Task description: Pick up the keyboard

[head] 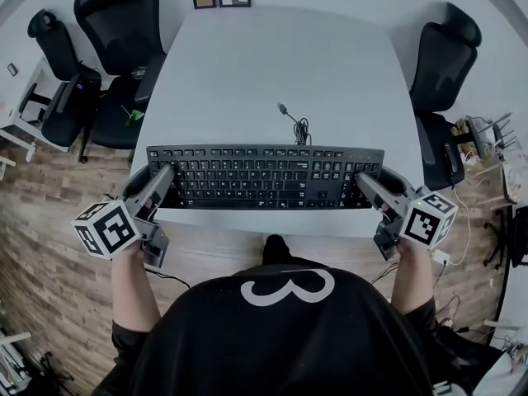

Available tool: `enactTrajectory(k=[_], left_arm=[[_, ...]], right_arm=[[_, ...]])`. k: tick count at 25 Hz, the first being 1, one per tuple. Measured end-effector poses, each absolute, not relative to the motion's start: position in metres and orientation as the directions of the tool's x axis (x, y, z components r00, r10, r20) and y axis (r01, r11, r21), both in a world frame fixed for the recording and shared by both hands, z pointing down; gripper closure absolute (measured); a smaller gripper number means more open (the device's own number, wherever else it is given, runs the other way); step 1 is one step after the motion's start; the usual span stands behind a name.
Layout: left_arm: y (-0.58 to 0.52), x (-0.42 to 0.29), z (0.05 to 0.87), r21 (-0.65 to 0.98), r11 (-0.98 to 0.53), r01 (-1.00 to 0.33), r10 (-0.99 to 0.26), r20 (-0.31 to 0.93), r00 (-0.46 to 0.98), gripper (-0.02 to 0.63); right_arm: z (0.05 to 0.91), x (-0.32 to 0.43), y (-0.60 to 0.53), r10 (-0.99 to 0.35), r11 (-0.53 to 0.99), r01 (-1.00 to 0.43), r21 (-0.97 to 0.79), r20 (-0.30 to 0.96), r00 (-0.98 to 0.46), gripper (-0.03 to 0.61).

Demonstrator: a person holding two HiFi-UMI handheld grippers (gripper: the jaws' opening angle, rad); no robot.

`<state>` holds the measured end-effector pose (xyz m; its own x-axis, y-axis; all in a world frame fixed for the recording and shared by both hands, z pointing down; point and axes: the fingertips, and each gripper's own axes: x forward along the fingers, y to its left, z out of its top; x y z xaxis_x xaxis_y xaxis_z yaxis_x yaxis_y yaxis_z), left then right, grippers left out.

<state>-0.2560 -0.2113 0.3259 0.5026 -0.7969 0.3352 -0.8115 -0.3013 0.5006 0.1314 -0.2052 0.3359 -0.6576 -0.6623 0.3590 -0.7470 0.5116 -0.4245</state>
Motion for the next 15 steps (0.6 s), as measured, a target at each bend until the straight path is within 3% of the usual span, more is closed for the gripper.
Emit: enactTrajectory(k=[15], left_arm=[[-0.2105,-0.2562,0.3232,0.506,-0.294,-0.811,-0.804,0.327,0.496,0.411]], right_arm=[[0.3337,0.1313,-0.2070,-0.666,0.514,-0.747,-0.423,0.352,-0.657,0.380]])
